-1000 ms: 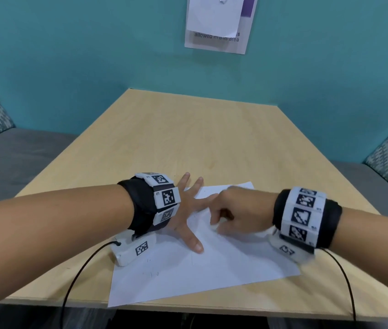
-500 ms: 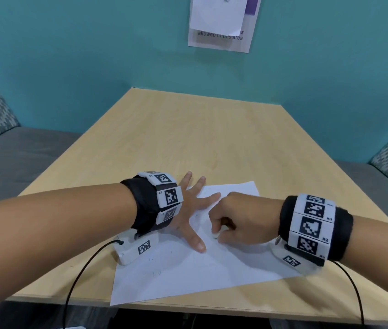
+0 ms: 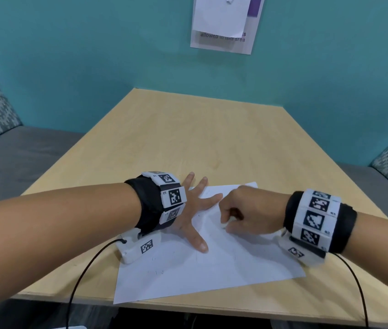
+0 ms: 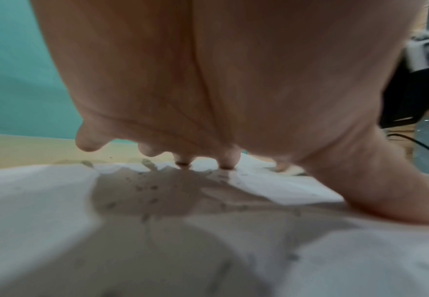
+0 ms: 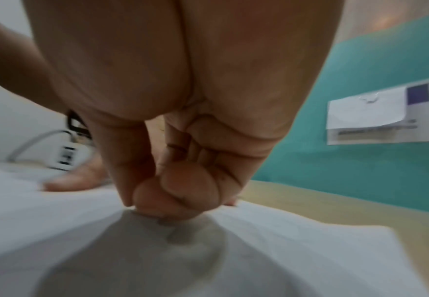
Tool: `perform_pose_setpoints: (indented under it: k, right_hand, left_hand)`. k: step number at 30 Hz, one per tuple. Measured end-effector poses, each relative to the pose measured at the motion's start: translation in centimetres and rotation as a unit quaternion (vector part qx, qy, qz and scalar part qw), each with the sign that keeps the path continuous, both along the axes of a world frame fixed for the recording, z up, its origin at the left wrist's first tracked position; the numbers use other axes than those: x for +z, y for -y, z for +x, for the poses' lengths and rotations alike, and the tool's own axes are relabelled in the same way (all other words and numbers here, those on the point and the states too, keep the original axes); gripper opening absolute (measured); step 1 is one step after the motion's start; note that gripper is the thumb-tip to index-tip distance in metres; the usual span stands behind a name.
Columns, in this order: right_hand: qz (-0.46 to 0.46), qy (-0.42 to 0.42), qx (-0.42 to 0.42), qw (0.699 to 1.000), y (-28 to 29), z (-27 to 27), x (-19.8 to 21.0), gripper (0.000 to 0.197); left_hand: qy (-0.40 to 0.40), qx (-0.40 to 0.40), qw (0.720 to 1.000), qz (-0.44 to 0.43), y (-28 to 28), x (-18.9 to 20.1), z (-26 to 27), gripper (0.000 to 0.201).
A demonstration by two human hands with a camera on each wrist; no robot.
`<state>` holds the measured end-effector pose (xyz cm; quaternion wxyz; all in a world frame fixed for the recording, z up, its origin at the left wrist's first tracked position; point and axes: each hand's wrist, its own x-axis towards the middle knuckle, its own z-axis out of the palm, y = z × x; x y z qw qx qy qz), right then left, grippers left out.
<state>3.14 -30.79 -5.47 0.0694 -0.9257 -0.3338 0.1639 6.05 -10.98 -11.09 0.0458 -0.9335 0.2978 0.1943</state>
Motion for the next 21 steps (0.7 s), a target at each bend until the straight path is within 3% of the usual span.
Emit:
perform_pose_setpoints:
  k: [2, 7, 11, 15, 19, 21]
  right_hand:
    - [-0.001, -0.021, 0.026, 0.999, -0.4, -1.0, -0.3, 0.010]
    - [-0.006, 0.008, -0.015, 1.000, 0.7, 0.5, 0.3, 0.011]
    - [-0.005, -0.018, 0.027, 0.999, 0.0, -0.7, -0.3, 0.011]
    - [-0.004, 0.005, -0.018, 1.000, 0.7, 0.6, 0.1, 0.012]
    - [-0.008, -0.027, 0.023, 0.999, -0.3, -0.7, -0.3, 0.012]
    - [-0.011, -0.005, -0.013, 1.000, 0.3, 0.5, 0.2, 0.012]
  left_hand:
    - [-0.004, -0.003, 1.000, 0.000, 0.0, -0.1, 0.1, 0.129]
    - [-0.007, -0.003, 1.000, -0.003, -0.1, 0.0, 0.0, 0.128]
    - [-0.005, -0.008, 1.000, 0.010, -0.1, 0.1, 0.2, 0.129]
    - [0.000, 0.002, 1.000, 0.006, 0.0, 0.1, 0.0, 0.128]
    - [-0.004, -0.003, 1.000, 0.013, -0.1, 0.3, 0.1, 0.129]
    - [-0.003, -0.003, 1.000, 0.010, 0.0, 0.3, 0.0, 0.128]
